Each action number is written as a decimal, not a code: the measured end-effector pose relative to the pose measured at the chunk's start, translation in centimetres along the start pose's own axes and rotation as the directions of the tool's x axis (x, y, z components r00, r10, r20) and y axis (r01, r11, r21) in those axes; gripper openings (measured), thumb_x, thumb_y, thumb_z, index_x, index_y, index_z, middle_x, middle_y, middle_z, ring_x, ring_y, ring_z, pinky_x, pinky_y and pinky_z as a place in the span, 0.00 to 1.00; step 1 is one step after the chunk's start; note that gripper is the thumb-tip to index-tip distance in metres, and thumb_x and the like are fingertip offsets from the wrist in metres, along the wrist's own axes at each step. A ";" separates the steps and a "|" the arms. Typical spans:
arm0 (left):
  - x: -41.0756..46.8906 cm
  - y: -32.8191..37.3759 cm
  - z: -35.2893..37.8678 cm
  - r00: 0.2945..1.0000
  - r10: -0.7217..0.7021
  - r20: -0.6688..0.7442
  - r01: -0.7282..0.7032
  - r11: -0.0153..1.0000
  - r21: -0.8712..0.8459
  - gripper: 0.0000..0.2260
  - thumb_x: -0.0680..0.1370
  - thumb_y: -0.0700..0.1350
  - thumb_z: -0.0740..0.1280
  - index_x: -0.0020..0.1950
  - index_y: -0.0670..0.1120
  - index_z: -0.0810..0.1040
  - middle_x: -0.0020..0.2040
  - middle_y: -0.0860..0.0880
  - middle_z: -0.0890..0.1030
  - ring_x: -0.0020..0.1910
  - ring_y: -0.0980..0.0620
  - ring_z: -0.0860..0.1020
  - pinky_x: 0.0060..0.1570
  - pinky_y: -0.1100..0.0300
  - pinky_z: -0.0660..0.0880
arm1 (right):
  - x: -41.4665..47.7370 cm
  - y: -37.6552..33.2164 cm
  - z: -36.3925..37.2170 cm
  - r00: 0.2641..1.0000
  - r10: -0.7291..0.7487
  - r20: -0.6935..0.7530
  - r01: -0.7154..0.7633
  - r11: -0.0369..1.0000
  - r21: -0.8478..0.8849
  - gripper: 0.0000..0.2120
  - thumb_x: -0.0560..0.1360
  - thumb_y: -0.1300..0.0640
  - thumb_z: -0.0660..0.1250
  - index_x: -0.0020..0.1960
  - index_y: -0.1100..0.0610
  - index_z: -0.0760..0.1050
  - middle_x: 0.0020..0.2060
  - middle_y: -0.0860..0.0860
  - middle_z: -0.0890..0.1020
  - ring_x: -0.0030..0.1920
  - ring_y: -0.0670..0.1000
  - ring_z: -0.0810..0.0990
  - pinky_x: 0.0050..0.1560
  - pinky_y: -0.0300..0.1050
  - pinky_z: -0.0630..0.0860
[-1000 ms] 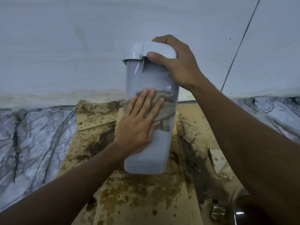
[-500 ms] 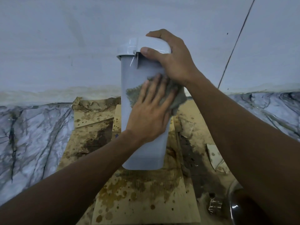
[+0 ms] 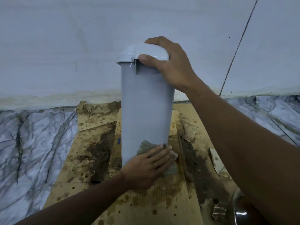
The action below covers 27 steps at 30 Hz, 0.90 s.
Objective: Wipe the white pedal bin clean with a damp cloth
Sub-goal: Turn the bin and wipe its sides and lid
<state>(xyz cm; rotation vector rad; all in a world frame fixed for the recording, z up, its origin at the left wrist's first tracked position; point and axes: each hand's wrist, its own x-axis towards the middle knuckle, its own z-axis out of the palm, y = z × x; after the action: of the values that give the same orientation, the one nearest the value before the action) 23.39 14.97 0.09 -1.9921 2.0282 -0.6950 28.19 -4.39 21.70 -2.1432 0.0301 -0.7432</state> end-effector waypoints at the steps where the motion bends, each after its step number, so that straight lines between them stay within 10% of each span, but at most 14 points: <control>1: -0.1 -0.5 -0.1 1.000 -0.013 -0.027 0.013 1.000 -0.013 0.31 0.81 0.57 0.58 0.79 0.40 0.61 0.79 0.40 0.61 0.80 0.41 0.53 0.79 0.45 0.41 | -0.1 0.0 0.0 1.000 0.002 0.000 -0.002 1.000 -0.004 0.26 0.66 0.31 0.69 0.60 0.41 0.77 0.59 0.36 0.79 0.63 0.46 0.74 0.68 0.53 0.69; 6: 1.4 -5.1 -2.5 0.964 -0.213 -0.159 0.207 0.977 -0.053 0.28 0.83 0.52 0.56 0.81 0.42 0.58 0.81 0.42 0.56 0.81 0.42 0.51 0.79 0.43 0.48 | -0.4 0.0 0.0 1.000 -0.015 -0.006 0.015 0.999 -0.030 0.25 0.69 0.34 0.69 0.63 0.42 0.77 0.61 0.38 0.79 0.63 0.46 0.72 0.69 0.53 0.67; 13: 4.3 -10.3 -6.1 0.722 -0.598 -0.347 0.560 0.800 -0.212 0.27 0.83 0.48 0.61 0.80 0.42 0.60 0.80 0.39 0.57 0.80 0.38 0.52 0.78 0.39 0.52 | -0.6 -0.6 0.2 1.000 -0.018 -0.010 0.018 0.999 -0.036 0.27 0.67 0.32 0.68 0.62 0.43 0.77 0.59 0.38 0.80 0.62 0.46 0.72 0.68 0.53 0.68; 20: -1.3 -2.2 -0.2 0.978 -0.194 -0.074 0.193 0.981 -0.022 0.29 0.84 0.59 0.52 0.81 0.46 0.57 0.81 0.40 0.53 0.81 0.40 0.46 0.79 0.43 0.43 | -0.8 -0.5 -0.1 1.000 0.022 0.014 -0.022 1.000 -0.006 0.27 0.66 0.31 0.69 0.61 0.41 0.77 0.58 0.37 0.79 0.64 0.46 0.73 0.67 0.54 0.70; 24: -4.0 -1.5 1.1 1.000 0.001 0.018 -0.002 0.998 0.066 0.35 0.80 0.60 0.60 0.82 0.45 0.55 0.82 0.42 0.52 0.81 0.41 0.49 0.79 0.45 0.42 | -0.7 -0.3 -0.1 1.000 0.013 0.008 -0.013 1.000 -0.012 0.27 0.66 0.31 0.68 0.61 0.41 0.77 0.59 0.37 0.79 0.63 0.46 0.73 0.67 0.54 0.70; 27: -2.9 -4.7 -0.5 0.990 -0.107 -0.089 0.110 0.993 0.034 0.31 0.83 0.57 0.58 0.81 0.45 0.56 0.82 0.42 0.54 0.81 0.42 0.51 0.79 0.46 0.46 | -0.5 -0.2 -0.3 1.000 0.017 0.009 -0.017 1.000 -0.010 0.27 0.66 0.30 0.67 0.61 0.41 0.77 0.59 0.36 0.79 0.63 0.46 0.72 0.68 0.54 0.69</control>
<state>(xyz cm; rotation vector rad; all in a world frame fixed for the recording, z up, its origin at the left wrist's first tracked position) 27.43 18.06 2.23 -2.0976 1.9492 -0.8511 27.58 -4.33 21.73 -2.1533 0.0477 -0.7251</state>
